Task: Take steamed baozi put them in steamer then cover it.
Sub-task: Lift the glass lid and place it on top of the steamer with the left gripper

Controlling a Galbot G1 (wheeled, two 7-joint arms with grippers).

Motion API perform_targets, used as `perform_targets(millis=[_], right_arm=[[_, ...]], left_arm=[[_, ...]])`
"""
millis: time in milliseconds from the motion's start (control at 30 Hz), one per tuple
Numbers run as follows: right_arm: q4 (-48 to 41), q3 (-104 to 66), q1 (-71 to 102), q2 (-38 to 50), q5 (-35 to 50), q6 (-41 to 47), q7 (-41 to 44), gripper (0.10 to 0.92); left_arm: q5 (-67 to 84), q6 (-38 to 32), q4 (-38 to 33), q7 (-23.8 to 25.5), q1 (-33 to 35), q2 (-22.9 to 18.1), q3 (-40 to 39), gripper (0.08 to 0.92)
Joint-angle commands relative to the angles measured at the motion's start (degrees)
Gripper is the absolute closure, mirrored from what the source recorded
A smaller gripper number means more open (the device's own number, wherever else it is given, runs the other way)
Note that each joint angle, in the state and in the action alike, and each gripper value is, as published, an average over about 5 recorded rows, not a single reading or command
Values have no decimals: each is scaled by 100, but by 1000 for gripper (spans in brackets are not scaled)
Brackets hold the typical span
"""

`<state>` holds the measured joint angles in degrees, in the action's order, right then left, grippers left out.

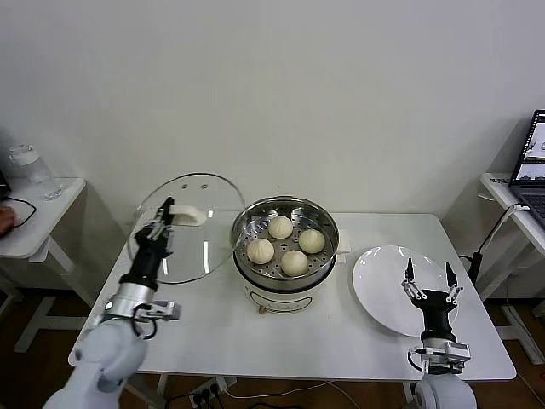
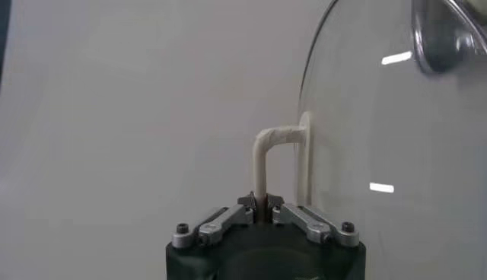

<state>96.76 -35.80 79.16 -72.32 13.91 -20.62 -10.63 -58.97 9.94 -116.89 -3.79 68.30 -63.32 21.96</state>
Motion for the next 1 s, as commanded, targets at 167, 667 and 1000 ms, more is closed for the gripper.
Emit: perform_targets(millis=[167, 667, 1000], right_arm=[[-119, 20, -149, 5, 3, 374, 8, 203], [-323, 63, -320, -157, -75, 333, 18, 203], [-360, 42, -320, -183, -98, 332, 34, 203]], left_arm=[[-225, 1814, 31, 859, -1490, -822, -2373, 808], [-1419, 2466, 906, 1669, -1932, -1456, -2891, 808], [-1986, 2475, 1267, 1813, -1964, -1826, -2987, 808]])
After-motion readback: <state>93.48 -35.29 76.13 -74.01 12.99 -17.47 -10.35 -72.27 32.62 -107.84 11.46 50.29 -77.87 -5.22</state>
